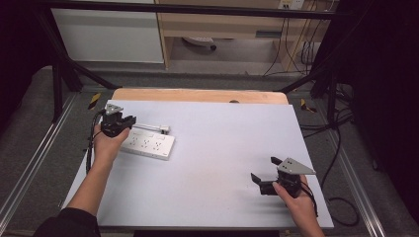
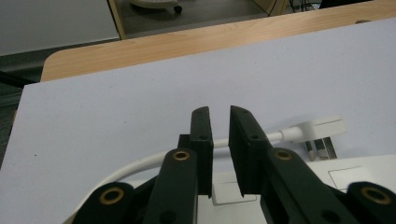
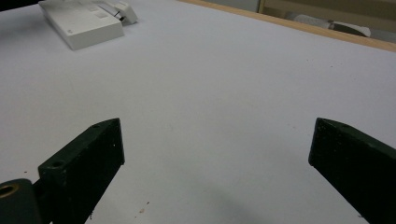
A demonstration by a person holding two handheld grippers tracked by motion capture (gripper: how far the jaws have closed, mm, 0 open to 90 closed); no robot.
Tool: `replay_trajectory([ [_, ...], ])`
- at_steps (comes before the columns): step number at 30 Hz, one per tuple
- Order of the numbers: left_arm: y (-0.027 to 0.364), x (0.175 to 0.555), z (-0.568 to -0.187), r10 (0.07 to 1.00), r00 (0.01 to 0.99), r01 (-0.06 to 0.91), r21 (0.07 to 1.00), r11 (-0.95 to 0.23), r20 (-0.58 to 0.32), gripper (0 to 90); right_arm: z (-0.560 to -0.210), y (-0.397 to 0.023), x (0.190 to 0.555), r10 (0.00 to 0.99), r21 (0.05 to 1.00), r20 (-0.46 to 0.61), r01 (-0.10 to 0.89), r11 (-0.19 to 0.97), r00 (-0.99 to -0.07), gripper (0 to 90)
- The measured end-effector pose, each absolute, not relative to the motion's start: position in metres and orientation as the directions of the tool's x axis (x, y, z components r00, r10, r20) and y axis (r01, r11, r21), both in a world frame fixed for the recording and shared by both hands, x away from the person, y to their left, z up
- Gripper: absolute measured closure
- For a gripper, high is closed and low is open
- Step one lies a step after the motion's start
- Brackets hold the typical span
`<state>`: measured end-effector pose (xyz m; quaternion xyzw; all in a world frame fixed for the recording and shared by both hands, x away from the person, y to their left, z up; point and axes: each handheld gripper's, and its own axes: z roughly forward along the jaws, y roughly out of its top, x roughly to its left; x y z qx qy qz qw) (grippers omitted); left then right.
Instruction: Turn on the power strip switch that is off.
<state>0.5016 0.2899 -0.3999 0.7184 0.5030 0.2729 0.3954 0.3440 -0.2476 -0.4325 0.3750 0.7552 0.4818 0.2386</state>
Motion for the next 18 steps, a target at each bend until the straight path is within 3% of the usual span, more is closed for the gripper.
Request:
replay_trajectory([
  [9,0.2915,0.5036,-0.4036,0.936,0.353,0.522,0.834,-0.179,-0.020,86.4,-0.4325,-0.2475,0.3439,0.796,0.906,0.001,0.337,0.255,-0.605,3.9],
  [18,0.2957,0.5060,-0.4090,0.943,0.332,0.540,0.825,-0.168,-0.025,86.6,-0.4330,-0.2480,0.3442,0.797,0.904,0.001,0.341,0.257,-0.604,3.8],
])
